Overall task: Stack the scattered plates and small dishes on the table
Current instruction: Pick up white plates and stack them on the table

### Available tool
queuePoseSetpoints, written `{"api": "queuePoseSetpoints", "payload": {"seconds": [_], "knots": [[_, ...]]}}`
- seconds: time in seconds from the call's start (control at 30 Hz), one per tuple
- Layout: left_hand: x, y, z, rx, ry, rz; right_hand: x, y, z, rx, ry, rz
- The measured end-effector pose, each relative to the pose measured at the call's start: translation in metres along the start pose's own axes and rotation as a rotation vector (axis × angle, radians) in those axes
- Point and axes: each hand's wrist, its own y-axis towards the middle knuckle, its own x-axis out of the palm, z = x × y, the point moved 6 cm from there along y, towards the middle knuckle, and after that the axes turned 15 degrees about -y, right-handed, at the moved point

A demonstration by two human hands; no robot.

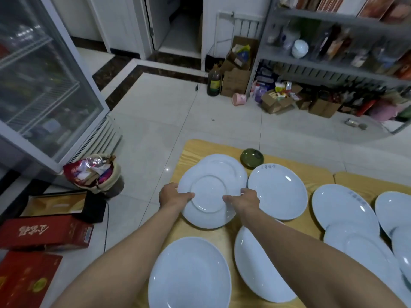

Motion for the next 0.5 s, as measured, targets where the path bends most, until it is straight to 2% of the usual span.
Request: {"api": "queuePoseSetpoints", "payload": {"seconds": [0.23,0.33,0.5], "knots": [[-0.02,-0.037,0.065,0.157,-0.396,0.141,-0.045,-0.034,-0.04,-0.078,0.504,0.118],[-0.021,-0.057,0.09,0.204,-0.586,0.124,-0.065,-0.053,-0.051,-0.049,0.746,0.145],[-0.012,-0.081,0.118,0.14,-0.85,0.035,-0.087,-0.069,-0.06,-0.097,0.875,0.148]]}}
